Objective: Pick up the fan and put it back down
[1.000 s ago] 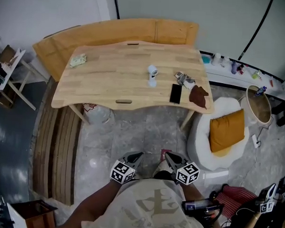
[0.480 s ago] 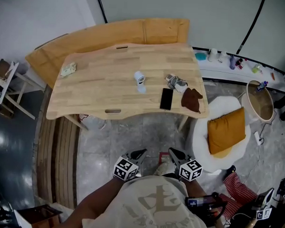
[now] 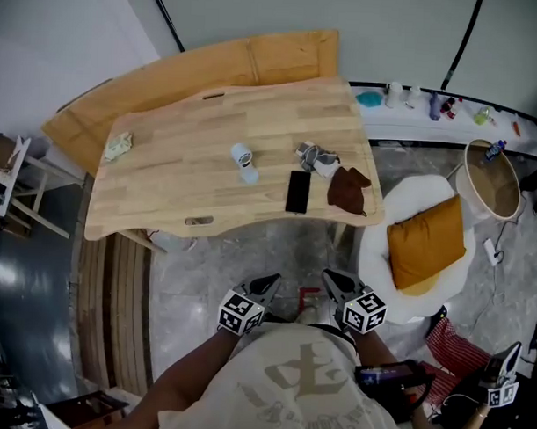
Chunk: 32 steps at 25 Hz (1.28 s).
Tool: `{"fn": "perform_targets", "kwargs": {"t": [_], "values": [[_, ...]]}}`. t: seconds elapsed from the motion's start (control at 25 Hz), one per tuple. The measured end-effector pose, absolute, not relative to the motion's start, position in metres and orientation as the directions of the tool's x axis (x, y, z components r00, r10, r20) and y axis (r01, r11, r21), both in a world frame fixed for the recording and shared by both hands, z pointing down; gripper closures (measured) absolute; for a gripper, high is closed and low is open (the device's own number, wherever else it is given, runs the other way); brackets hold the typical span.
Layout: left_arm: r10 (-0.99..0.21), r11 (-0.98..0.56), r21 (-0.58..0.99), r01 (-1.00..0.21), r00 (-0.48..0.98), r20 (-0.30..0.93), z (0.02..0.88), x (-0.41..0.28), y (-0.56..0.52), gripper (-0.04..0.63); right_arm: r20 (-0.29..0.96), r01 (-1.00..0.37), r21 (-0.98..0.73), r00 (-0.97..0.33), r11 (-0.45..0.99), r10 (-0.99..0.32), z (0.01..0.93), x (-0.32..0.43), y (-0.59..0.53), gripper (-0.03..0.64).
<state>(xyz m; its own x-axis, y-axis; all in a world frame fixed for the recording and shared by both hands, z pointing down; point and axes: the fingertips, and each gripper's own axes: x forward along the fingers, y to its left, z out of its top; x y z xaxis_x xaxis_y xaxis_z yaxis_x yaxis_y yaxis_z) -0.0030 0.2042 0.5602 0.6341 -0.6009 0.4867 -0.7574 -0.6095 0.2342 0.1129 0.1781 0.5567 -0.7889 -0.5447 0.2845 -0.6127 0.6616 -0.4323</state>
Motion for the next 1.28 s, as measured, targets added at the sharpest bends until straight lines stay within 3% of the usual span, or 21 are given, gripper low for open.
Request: {"fn": "perform_targets", "kwargs": {"t": [0.8,1.28], "values": [[-0.512,-0.712,0.252,-0.655,0.73,0.452,0.563,0.043,0.069,0.584,0.301,-0.706,-0.429,-0.7,0.563,-0.648,0.56,0.152,0.077,0.603],[-0.515,-0.695,0.285,-0.66,0.734,0.443,0.566,-0.017,-0.02,0.584,0.316,-0.725,-0.4,-0.683,0.56,-0.659,0.55,0.102,-0.017,0.603]]}}
